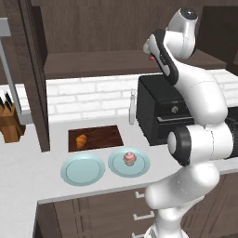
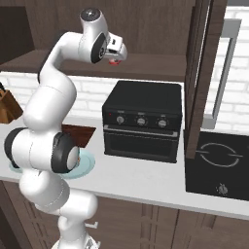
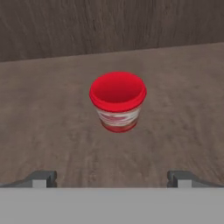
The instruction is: From the different types of pastries on the counter, select a croissant and place it on the cutting board. Then retrieve a jar of jam from the cabinet and place it alongside the croissant on the cutting board.
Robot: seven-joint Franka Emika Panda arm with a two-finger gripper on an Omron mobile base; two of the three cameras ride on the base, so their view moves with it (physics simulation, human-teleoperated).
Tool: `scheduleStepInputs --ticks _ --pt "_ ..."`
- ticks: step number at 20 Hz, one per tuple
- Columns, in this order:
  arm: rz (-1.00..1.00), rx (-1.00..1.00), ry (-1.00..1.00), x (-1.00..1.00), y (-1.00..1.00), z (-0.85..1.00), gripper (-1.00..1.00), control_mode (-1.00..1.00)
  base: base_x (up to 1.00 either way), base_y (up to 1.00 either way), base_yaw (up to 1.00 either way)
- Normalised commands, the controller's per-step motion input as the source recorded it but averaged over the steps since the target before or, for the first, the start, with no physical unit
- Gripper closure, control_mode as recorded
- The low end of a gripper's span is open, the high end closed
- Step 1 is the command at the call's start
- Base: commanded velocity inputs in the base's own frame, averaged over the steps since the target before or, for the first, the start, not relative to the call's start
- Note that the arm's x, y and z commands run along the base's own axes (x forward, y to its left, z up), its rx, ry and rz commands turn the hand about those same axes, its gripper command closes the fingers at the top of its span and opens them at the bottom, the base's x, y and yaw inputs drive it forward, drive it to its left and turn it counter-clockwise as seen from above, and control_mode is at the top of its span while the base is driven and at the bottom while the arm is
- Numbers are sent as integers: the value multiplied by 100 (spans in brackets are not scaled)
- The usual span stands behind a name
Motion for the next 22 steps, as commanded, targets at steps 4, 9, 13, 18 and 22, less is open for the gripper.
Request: scheduleStepInputs --ticks 4,9,13,18,22 --pt "0 0 0 7 -3 0 -100 -100 0 0 0" --pt "0 0 0 25 -11 0 -100 -100 0 0 0" --pt "0 -2 0 28 -2 0 -100 -100 0 0 0" --pt "0 0 0 29 0 -16 -100 -100 0 0 0" --pt "0 0 0 25 0 -9 -100 -100 0 0 0"
